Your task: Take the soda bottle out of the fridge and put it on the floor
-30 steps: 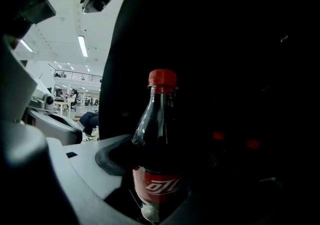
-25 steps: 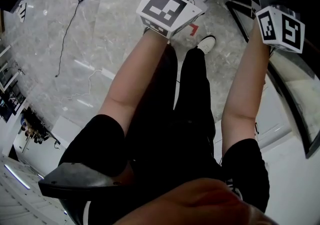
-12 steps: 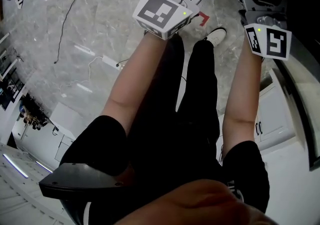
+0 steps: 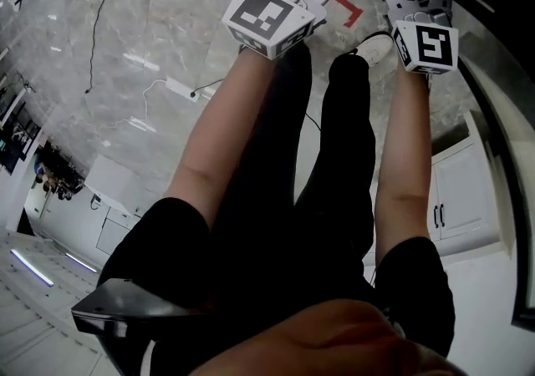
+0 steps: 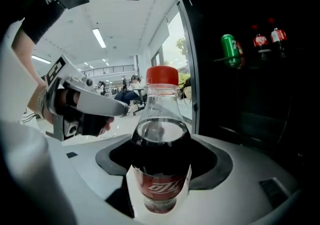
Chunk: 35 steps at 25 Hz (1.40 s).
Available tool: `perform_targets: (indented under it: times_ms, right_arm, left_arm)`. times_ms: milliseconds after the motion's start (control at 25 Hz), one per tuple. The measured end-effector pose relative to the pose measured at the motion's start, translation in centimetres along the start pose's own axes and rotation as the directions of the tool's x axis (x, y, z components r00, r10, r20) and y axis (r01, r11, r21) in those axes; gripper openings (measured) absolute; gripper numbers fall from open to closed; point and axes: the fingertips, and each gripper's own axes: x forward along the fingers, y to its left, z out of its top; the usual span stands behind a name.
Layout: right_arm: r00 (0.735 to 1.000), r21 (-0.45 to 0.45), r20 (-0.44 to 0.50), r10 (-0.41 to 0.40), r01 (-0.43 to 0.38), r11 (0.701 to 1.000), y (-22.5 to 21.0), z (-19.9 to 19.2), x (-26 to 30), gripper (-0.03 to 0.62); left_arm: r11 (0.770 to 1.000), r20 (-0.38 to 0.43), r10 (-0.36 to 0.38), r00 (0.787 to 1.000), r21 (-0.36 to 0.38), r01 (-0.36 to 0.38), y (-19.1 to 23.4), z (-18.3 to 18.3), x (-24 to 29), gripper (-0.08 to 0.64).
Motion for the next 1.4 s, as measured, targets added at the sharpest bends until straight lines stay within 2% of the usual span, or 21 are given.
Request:
perform_targets:
  times_ms: [160,440,680,880,1200,1400]
  right_arm:
    - [0.996,0.022,-0.092,0.013,-0.011,1.0,0.8,-8.2,1.4,0.321]
    - [0.975,0.052,-0.221,0.024,-0.013,0.999,1.8,-21.0,3.5,0.321]
    - [0.952,0.081,-0.305,0.007,0.019,0.997,1.6,-29.9,5.3,0.321]
    - [0.936,0.091,-0.353,-0.004,0.038,0.995,1.0,-34.3,6.5,0.321]
    - [0.913,0.086,-0.407,-0.017,0.057,0.995,0.1,-38.7,8.6,0.321]
    - [0.909,0.072,-0.417,-0.009,0.042,0.997,1.0,-39.5,9.1,0.322]
  left_arm:
    - [1.0,-0.032,-0.025,0.999,-0.011,0.024,0.3,-5.1,1.2,0.005]
    - [0.998,-0.147,-0.057,0.987,-0.019,0.055,1.5,-14.0,2.6,0.005]
    - [0.998,-0.193,-0.066,0.979,-0.034,0.06,3.1,-19.5,3.4,0.005]
    - [0.997,-0.209,-0.074,0.975,-0.045,0.066,4.2,-21.7,3.6,0.005]
    - [0.995,-0.207,-0.091,0.974,-0.047,0.083,5.8,-22.6,4.3,0.005]
    - [0.995,-0.213,-0.098,0.972,-0.044,0.09,6.2,-22.8,4.6,0.005]
